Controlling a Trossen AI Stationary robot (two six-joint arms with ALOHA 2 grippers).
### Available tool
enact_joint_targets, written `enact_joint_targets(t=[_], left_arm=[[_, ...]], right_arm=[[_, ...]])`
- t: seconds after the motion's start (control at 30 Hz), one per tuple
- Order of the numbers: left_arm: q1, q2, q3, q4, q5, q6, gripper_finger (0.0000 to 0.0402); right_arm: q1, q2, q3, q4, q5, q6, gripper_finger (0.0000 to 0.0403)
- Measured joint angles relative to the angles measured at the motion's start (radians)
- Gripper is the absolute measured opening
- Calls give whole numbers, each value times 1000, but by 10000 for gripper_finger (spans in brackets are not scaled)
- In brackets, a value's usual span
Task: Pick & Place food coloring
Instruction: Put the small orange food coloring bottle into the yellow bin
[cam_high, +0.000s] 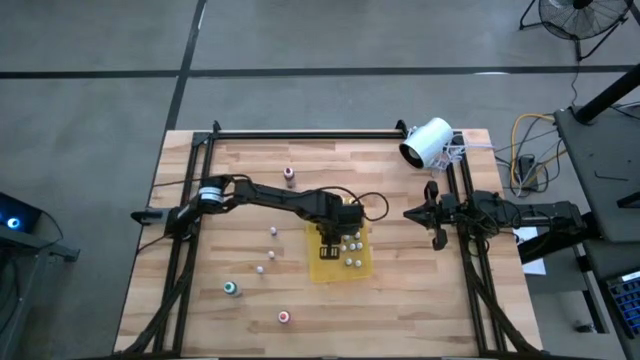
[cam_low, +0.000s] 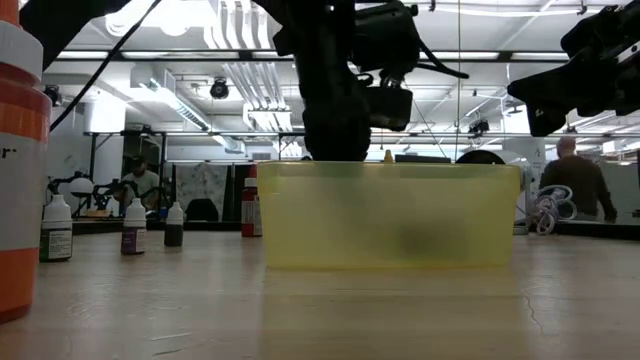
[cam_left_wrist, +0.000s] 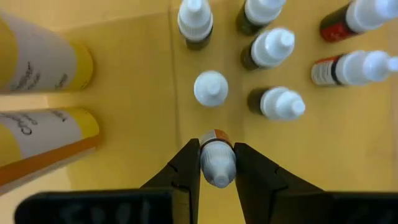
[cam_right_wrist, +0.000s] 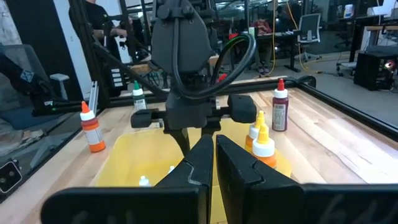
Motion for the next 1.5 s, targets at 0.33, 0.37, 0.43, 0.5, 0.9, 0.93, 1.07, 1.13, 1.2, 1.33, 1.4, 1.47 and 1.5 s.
enact_joint_targets(t=[0.33,0.37,0.43,0.5,0.9,0.93,1.07,1.13,1.2,1.33,1.4,1.47,1.5], left_arm=[[0,6,-19,43,-7,0,58],[0,6,-21,45,-4,0,58],[0,5,-28,46,-7,0,58],[0,4,-30,46,-7,-1,58],[0,2,-26,-5,-29,-27,58],[0,1,-26,-12,-30,-37,58],[0,0,-26,-19,-32,-57,58],[0,-3,-26,-20,-31,-56,58],[0,-7,-26,-20,-28,-56,58],[0,-21,-24,-24,-29,-55,58],[0,-33,-21,-19,-29,-54,58],[0,-41,-12,-3,-29,-53,58],[0,-45,-12,-5,-30,-52,58]], right_arm=[[0,0,0,0,0,1,13],[0,0,0,0,0,1,13],[0,0,0,0,0,-1,13],[0,0,0,0,0,1,13],[0,0,0,0,0,1,13],[0,0,0,0,0,0,13],[0,0,0,0,0,1,13],[0,0,0,0,0,-1,13],[0,0,0,0,0,0,13],[0,0,0,0,0,-1,13],[0,0,0,0,0,1,13],[0,0,0,0,0,-1,13],[0,0,0,0,0,-1,13]])
